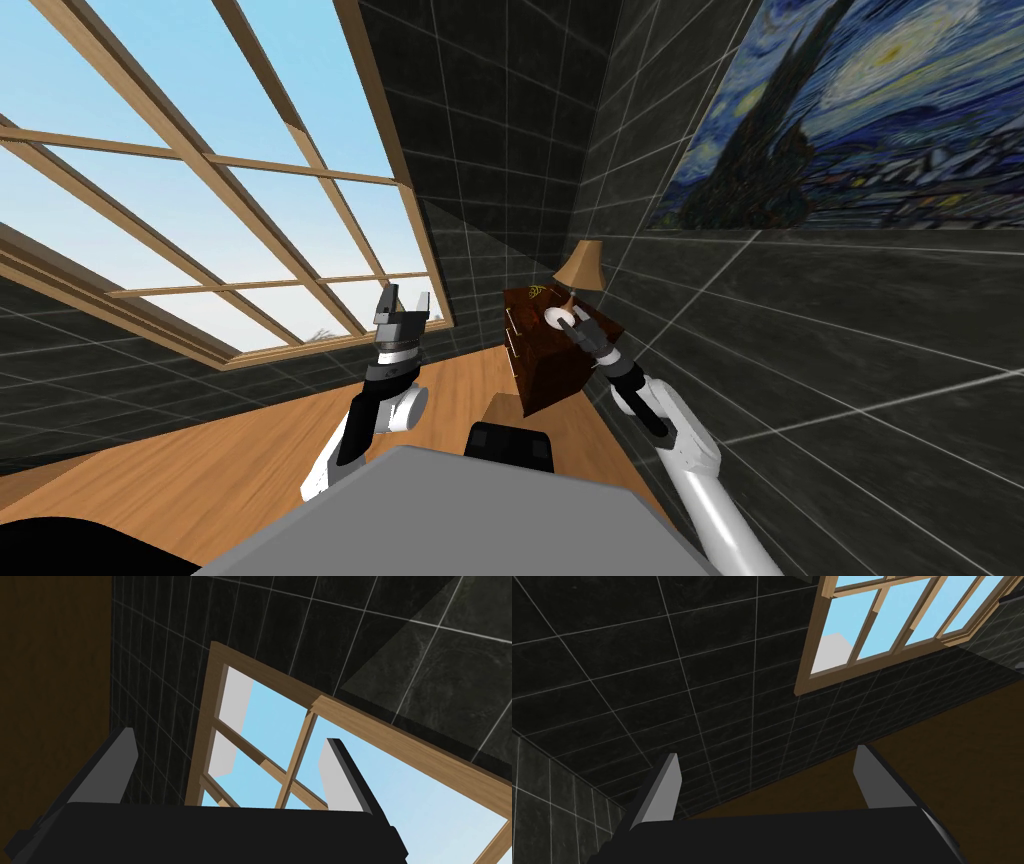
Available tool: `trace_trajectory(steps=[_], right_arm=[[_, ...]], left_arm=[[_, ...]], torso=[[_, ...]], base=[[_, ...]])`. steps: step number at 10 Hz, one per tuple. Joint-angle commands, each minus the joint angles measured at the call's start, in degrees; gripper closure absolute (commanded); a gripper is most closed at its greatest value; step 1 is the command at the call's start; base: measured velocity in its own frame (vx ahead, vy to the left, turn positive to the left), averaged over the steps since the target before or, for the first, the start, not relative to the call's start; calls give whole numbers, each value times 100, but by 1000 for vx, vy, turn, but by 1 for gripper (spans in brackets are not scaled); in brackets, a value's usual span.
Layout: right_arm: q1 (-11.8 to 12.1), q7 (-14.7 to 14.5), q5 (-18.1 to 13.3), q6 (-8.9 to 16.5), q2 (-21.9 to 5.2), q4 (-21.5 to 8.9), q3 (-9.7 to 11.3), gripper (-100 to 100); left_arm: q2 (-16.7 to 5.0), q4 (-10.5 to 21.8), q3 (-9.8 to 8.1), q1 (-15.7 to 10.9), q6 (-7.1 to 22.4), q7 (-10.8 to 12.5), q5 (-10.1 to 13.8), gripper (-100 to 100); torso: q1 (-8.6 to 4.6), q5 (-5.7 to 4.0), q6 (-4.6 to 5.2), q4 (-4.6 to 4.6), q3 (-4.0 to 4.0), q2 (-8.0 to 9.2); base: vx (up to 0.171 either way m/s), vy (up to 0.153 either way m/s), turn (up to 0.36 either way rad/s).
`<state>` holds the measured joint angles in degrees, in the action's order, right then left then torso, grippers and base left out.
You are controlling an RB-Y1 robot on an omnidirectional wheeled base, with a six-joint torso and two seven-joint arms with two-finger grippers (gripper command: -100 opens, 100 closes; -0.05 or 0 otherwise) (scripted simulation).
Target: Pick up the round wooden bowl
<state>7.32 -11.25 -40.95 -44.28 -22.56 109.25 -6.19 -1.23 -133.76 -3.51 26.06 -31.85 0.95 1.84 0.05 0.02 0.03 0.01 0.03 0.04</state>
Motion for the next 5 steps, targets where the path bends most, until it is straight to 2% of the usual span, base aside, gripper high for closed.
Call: trace_trajectory(steps=[1, 3, 4, 5], right_arm=[[-184, -76, -286, -82, -222, -279, -11, -100], [-184, -76, -542, -82, -222, -279, -11, -100], [-358, -157, -750, -172, -429, -553, -19, -100], [-358, -157, -915, -172, -429, -562, -19, -100]], left_arm=[[0, 0, 0, 0, 0, 0, 0, 0], [0, 0, 0, 0, 0, 0, 0, 0], [0, 0, 0, 0, 0, 0, 0, 0], [0, 0, 0, 0, 0, 0, 0, 0]], torso=[[0, 0, 0, 0, 0, 0], [5, 1, -1, 0, 1, 2], [1, 0, 0, 0, 0, -1], [4, 1, -2, 0, -1, -1]], base=[[-22, 30, 76], [-12, 24, 26], [-14, 34, 86], [-17, 30, 50]])
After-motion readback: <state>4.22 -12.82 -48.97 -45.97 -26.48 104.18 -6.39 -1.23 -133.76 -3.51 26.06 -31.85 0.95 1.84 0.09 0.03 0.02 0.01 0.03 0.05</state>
